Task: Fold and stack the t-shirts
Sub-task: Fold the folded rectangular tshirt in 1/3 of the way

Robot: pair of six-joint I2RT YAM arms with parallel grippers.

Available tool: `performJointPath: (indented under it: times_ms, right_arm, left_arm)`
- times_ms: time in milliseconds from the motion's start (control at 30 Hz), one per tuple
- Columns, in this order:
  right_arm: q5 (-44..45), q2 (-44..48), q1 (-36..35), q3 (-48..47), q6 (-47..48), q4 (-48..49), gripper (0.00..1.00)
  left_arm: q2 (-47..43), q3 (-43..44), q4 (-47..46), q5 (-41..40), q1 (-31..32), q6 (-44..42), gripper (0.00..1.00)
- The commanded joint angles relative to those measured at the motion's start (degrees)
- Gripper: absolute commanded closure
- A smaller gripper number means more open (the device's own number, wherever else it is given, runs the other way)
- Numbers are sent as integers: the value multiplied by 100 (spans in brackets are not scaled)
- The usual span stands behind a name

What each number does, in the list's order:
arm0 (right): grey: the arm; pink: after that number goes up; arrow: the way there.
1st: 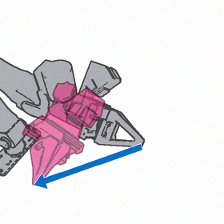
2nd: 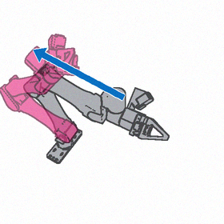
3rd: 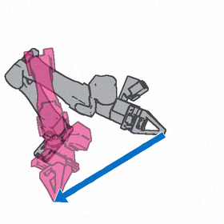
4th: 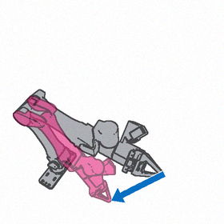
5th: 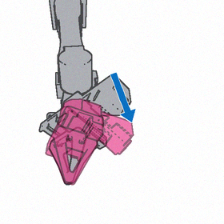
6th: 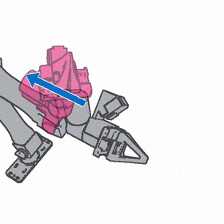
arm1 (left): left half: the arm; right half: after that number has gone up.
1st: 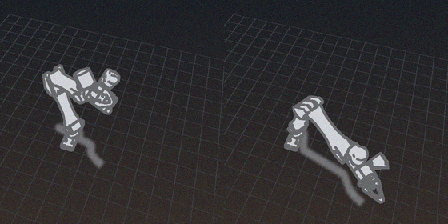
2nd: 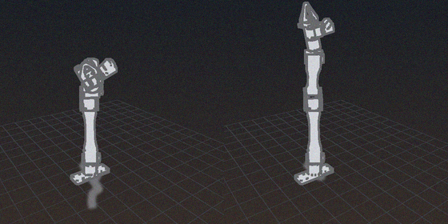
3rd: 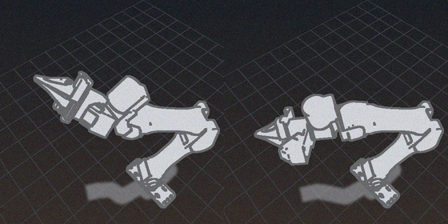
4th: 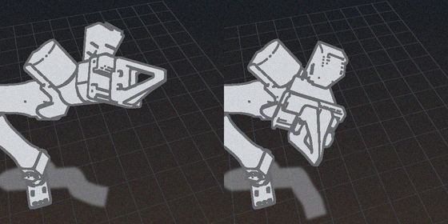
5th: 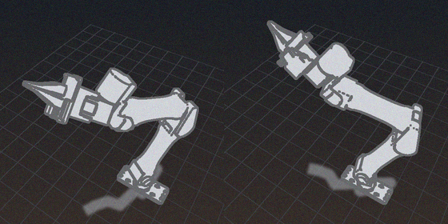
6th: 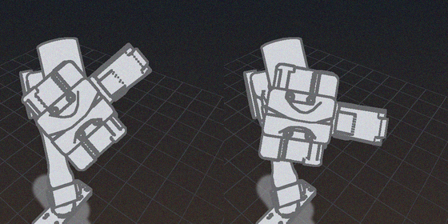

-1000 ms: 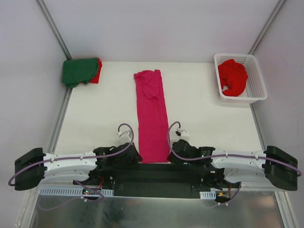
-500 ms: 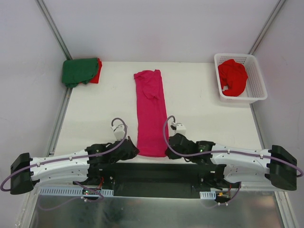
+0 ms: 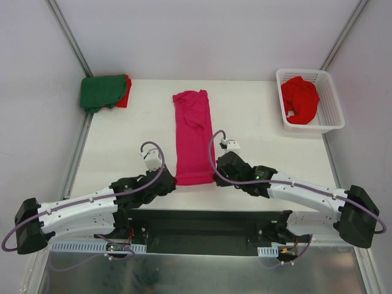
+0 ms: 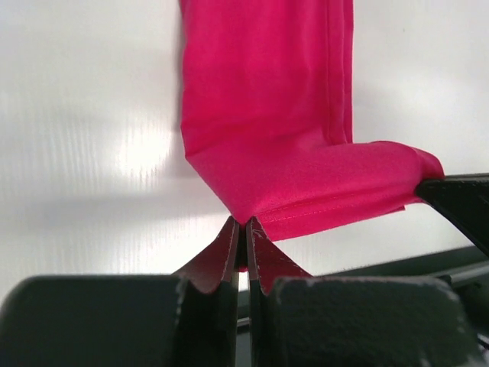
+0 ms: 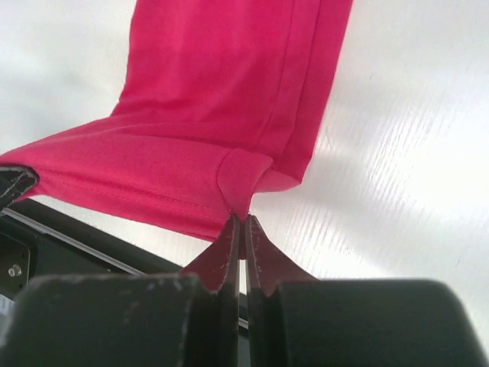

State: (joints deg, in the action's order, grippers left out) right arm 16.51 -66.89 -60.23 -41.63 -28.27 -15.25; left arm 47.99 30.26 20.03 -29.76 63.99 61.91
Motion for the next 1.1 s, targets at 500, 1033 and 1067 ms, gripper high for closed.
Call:
performJointPath:
  times_ms: [500, 1033, 1067]
  right_arm:
    - [-412, -966, 1091, -1409, 1464, 13, 99]
    - [-1238, -2249, 1874, -2358, 1966, 206, 99]
    - [-1317, -2310, 1918, -2394, 1983, 232, 99]
  left_arm:
    - [1239, 1306, -1035, -40, -1643, -2613, 100]
    - [2443, 1694, -1880, 770, -2443, -3229, 100]
    - [2557, 1702, -1950, 831, -2478, -3238, 100]
